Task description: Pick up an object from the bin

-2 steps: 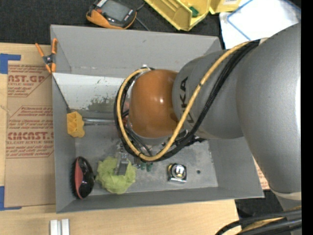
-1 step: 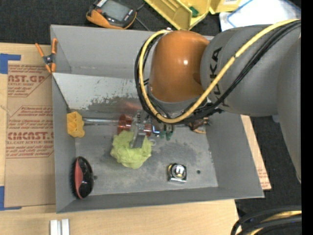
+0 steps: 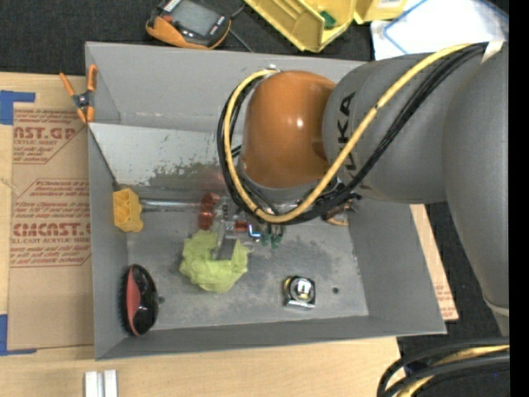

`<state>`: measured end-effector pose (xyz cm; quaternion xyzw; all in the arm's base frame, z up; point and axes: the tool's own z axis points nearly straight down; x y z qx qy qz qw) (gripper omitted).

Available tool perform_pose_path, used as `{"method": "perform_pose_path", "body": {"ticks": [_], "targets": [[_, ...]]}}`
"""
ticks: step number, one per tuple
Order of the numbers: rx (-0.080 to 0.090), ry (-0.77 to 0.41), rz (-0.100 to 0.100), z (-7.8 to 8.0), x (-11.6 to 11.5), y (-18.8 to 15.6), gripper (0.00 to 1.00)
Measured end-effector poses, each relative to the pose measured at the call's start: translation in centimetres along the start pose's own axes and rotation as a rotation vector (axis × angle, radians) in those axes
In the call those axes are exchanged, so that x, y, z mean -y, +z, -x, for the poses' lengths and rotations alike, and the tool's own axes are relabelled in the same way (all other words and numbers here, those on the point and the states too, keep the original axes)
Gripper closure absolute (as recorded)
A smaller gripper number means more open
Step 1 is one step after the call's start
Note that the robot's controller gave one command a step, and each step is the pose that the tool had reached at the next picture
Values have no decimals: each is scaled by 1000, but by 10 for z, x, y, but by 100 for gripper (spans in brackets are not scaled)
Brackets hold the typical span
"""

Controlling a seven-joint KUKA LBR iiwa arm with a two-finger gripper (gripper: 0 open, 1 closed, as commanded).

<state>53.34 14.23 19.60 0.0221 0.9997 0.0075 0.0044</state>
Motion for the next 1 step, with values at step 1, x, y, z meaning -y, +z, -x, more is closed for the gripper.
{"method": "perform_pose_path", "body": {"ticks": [1], "targets": [[-12,-125,-3,2,-22,26,100]]}}
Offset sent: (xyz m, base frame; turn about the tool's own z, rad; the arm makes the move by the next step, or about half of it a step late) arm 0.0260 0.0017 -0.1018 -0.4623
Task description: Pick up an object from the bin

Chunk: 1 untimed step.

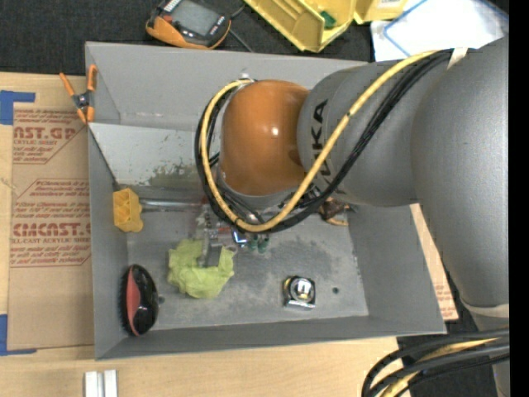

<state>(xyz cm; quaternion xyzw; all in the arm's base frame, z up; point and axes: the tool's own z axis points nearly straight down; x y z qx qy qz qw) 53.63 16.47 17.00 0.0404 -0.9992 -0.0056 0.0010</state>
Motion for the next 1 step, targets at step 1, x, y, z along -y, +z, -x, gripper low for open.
{"method": "perform_pose_path", "body": {"ticks": [1], "targets": [[19,-336,4,26,20,71,100]]}}
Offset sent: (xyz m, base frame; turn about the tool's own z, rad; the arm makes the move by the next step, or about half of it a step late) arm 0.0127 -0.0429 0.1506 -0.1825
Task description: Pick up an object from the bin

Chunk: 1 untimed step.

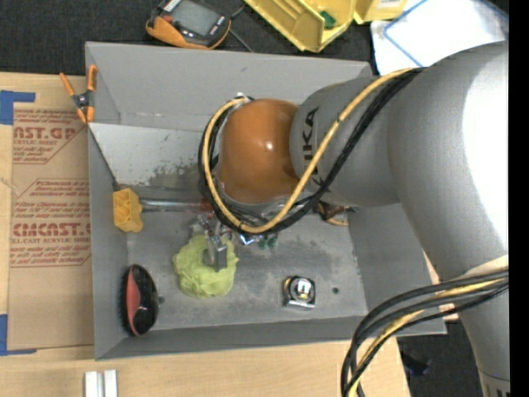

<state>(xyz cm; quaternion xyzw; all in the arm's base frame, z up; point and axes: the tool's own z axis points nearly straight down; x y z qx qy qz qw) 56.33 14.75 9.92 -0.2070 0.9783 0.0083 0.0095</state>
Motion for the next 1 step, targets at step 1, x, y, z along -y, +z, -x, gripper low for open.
{"method": "perform_pose_path", "body": {"ticks": [1], "targets": [[-11,82,1,-12,8,-117,100]]}}
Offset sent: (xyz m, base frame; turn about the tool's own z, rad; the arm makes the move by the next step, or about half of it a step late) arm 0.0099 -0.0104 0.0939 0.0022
